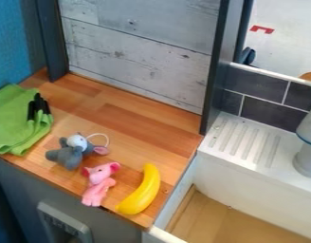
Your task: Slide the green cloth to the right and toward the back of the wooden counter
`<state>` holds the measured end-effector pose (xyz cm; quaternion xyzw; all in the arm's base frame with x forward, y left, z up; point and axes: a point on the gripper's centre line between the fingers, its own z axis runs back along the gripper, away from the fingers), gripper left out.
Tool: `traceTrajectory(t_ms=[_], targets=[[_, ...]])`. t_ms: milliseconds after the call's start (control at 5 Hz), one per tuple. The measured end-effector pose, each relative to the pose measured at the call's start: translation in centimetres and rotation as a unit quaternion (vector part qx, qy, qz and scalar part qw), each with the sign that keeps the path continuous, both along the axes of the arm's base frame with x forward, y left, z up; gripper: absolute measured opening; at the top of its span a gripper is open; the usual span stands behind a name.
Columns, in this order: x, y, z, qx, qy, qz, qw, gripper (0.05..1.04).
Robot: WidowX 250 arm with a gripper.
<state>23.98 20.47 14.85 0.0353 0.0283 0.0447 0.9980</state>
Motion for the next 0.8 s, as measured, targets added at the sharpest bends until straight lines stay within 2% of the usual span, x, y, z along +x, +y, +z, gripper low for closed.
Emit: traceTrajectory(t_ms=[200, 400, 600, 800], targets=[[0.1, 0.0, -1.0, -0.008, 0.011, 0.002, 0.9999, 1.001], [1.9, 1.9, -4.7, 0.003, 0.01, 0.01, 0.9999, 1.001], [3.2, 2.9, -6.8, 0.013, -0.001, -0.01, 0.9999, 1.001], [3.7, 3.3, -9.0, 0.007, 0.005, -0.023, 0.9997, 1.001]])
